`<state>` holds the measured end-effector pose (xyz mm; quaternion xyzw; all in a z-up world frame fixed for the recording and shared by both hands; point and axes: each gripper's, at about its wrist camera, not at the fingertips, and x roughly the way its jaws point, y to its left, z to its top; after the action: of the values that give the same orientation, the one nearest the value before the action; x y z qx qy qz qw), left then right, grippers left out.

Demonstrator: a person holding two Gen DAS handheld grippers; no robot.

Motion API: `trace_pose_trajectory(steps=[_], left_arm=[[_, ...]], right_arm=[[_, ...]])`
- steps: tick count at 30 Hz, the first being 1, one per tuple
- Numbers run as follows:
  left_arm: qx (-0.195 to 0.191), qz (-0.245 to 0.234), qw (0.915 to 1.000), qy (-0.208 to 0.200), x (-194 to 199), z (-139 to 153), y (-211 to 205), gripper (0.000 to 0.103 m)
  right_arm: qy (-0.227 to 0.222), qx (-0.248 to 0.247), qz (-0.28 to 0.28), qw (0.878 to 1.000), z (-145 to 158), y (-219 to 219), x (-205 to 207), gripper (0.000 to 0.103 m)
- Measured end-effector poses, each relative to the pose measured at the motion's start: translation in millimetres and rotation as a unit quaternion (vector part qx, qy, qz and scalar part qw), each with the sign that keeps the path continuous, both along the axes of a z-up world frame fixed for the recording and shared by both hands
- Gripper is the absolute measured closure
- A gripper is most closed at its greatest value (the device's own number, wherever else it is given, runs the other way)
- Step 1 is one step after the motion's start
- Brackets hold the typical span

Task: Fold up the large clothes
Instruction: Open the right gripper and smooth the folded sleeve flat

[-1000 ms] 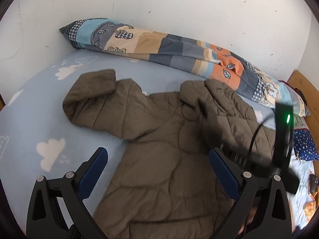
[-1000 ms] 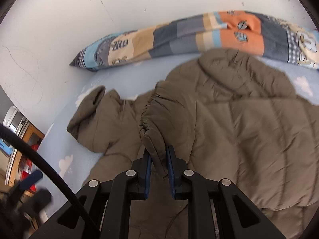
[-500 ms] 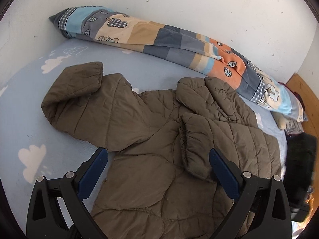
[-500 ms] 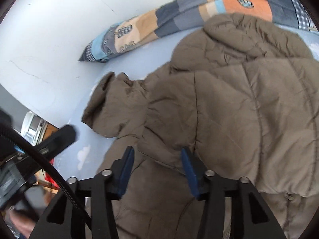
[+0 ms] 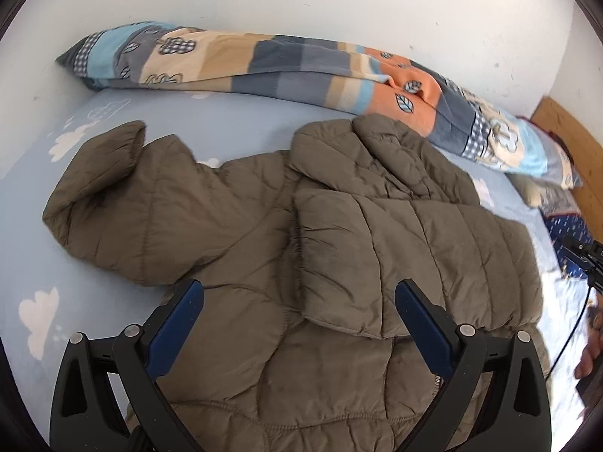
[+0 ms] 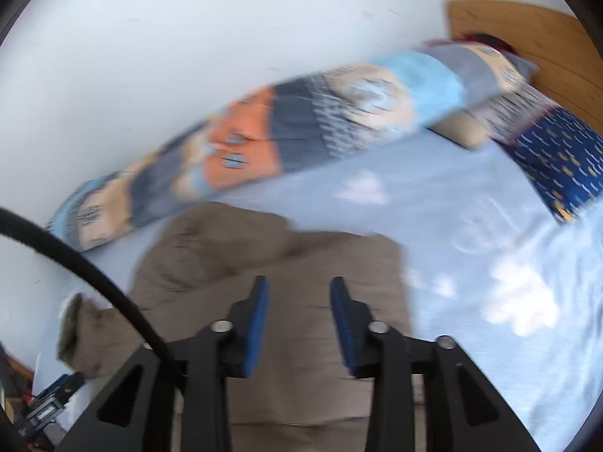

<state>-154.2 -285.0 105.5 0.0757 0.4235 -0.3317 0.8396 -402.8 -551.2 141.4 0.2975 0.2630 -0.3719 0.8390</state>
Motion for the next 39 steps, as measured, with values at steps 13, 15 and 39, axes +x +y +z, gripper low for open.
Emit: trace_pose_trajectory(steps=[13,15,39], left_arm=[[0.079,0.002,0.9968,0.010,9.7,-45.8,-22.4,0.002],[0.089,0.003,0.9960,0.012,12.3,-51.9,-23.9,0.002],[0.082,-0.008,0.9966,0.002,9.3,-36.6,-21.5,0.002]], right_arm=[[0.063,0.075,0.018,0.995,-64.9,-24.1,9.7,0.078],[0.076,0.079,0.022,0.994,-74.4,-24.7,16.6,0.078],[0.074,0.054,0.123,0.988,-47.9,30.3,74.4,0.078]])
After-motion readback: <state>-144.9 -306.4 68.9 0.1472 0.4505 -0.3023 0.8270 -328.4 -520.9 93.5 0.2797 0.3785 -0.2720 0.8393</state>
